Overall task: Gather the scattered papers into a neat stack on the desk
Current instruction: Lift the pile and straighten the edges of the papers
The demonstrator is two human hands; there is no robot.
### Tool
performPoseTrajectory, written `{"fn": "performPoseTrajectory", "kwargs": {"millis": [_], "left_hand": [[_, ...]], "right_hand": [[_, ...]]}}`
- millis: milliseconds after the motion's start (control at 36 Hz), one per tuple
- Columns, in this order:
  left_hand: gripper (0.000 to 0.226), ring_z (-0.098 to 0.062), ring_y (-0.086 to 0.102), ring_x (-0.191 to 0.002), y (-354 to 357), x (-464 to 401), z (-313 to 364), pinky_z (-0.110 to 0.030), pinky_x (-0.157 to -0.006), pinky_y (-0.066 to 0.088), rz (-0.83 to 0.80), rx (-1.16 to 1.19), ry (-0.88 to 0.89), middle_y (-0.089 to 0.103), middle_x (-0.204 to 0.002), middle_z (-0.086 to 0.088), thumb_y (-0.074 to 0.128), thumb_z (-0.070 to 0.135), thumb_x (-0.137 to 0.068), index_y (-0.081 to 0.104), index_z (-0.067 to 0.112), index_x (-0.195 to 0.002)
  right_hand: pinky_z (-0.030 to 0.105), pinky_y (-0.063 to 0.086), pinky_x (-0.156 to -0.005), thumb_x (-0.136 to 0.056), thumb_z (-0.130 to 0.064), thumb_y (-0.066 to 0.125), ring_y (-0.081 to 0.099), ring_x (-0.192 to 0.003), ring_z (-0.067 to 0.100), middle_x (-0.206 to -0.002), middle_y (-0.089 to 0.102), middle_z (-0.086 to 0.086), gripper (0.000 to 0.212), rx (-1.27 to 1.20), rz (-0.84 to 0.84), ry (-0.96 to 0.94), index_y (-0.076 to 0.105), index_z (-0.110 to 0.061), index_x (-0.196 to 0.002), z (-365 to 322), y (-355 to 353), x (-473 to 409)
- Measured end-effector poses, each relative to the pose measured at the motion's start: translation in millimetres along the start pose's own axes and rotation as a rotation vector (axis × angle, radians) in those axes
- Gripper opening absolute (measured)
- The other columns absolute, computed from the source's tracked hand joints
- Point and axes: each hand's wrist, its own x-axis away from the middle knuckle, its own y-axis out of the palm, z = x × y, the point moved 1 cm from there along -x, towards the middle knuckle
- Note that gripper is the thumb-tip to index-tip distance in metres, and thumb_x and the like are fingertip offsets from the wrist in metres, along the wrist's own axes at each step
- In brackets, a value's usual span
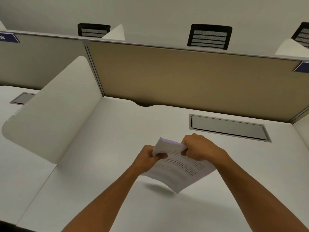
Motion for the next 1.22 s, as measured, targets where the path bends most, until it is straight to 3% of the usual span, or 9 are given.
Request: {"fn": "performPoseTrajectory", "kwargs": {"millis": [139, 222, 333, 472, 556, 833, 972, 1056, 1222], "left_hand": [[0.008, -0.016, 0.071, -0.079, -1, 6, -8, -0.023, -0.067, 0.054, 0.105, 0.136, -0.06, 0.076, -0.088, 0.005, 0.067, 0.025, -0.087, 0.074, 0.029, -0.089], [0.008, -0.019, 0.073, -0.079, -4, 10, -18, -0.028, -0.07, 0.057, 0.171, 0.218, -0.107, 0.077, -0.089, 0.002, 0.068, 0.024, -0.087, 0.075, 0.026, -0.089], [0.014, -0.021, 0.073, -0.081, -6, 13, -29, -0.04, -0.076, 0.06, 0.236, 0.312, -0.142, 0.078, -0.088, 0.0, 0.069, 0.034, -0.077, 0.075, 0.029, -0.088], [0.014, -0.026, 0.073, -0.083, -5, 15, -33, -0.047, -0.078, 0.06, 0.266, 0.376, -0.147, 0.077, -0.088, -0.002, 0.068, 0.032, -0.076, 0.076, 0.028, -0.087], [0.017, -0.028, 0.072, -0.085, -4, 16, -33, -0.05, -0.079, 0.06, 0.255, 0.368, -0.152, 0.077, -0.09, -0.004, 0.067, 0.032, -0.076, 0.076, 0.027, -0.09], [0.01, -0.015, 0.073, -0.077, 0, 18, -39, -0.045, -0.074, 0.062, 0.245, 0.316, -0.154, 0.077, -0.085, 0.007, 0.073, 0.035, -0.076, 0.075, 0.044, -0.079], [0.018, -0.019, 0.073, -0.086, 1, 20, -47, -0.039, -0.078, 0.061, 0.255, 0.332, -0.169, 0.078, -0.091, 0.001, 0.078, 0.026, -0.076, 0.076, 0.031, -0.093], [0.02, -0.023, 0.072, -0.089, 1, 20, -52, -0.038, -0.079, 0.06, 0.264, 0.325, -0.186, 0.077, -0.092, -0.002, 0.078, 0.018, -0.079, 0.075, 0.024, -0.098], [0.024, -0.012, 0.072, -0.082, 3, 20, -51, -0.025, -0.071, 0.059, 0.287, 0.321, -0.192, 0.076, -0.084, 0.009, 0.078, 0.015, -0.079, 0.072, 0.036, -0.088]], "right_hand": [[0.021, 0.055, -0.064, -0.088, -0.036, 0.064, 0.07, -0.077, 0.01, -0.091, 0.075, -0.009, 0.02, -0.213, -0.005, -0.041, 0.077, -0.031, -0.102, 20, -5, 0], [0.031, 0.061, -0.069, -0.089, -0.04, 0.066, 0.072, -0.079, 0.01, -0.085, 0.077, -0.013, 0.016, -0.441, 0.001, -0.058, 0.078, -0.032, -0.095, 41, -1, 2], [0.037, 0.059, -0.085, -0.09, -0.026, 0.07, 0.074, -0.088, 0.019, -0.091, 0.079, -0.003, 0.014, -0.842, 0.021, -0.11, 0.079, -0.02, -0.099, 57, 16, 7], [0.038, 0.057, -0.089, -0.092, -0.01, 0.067, 0.069, -0.101, 0.029, -0.106, 0.075, 0.012, 0.022, -1.121, 0.014, -0.191, 0.074, -0.011, -0.113, 58, 48, 9], [0.028, 0.053, -0.08, -0.093, -0.01, 0.066, 0.068, -0.095, 0.019, -0.103, 0.074, 0.012, 0.021, -1.154, 0.037, -0.207, 0.074, -0.013, -0.112, 49, 64, 8], [0.023, 0.05, -0.066, -0.097, -0.024, 0.06, 0.066, -0.074, 0.008, -0.084, 0.075, 0.001, 0.016, -1.15, 0.287, 0.018, 0.073, -0.026, -0.088, 31, 96, 0], [0.012, 0.052, -0.065, -0.097, -0.018, 0.06, 0.066, -0.074, -0.004, -0.083, 0.075, -0.015, 0.022, -1.202, 0.358, 0.021, 0.072, -0.036, -0.093, 24, 105, 1], [0.013, 0.053, -0.067, -0.097, -0.015, 0.061, 0.068, -0.078, -0.003, -0.083, 0.075, -0.016, 0.024, -1.224, 0.369, 0.04, 0.071, -0.036, -0.093, 22, 110, -2], [0.025, 0.056, -0.078, -0.098, -0.019, 0.059, 0.069, -0.092, 0.003, -0.101, 0.074, -0.006, 0.023, -1.225, 0.373, 0.073, 0.069, -0.039, -0.1, 23, 121, -5]]}}
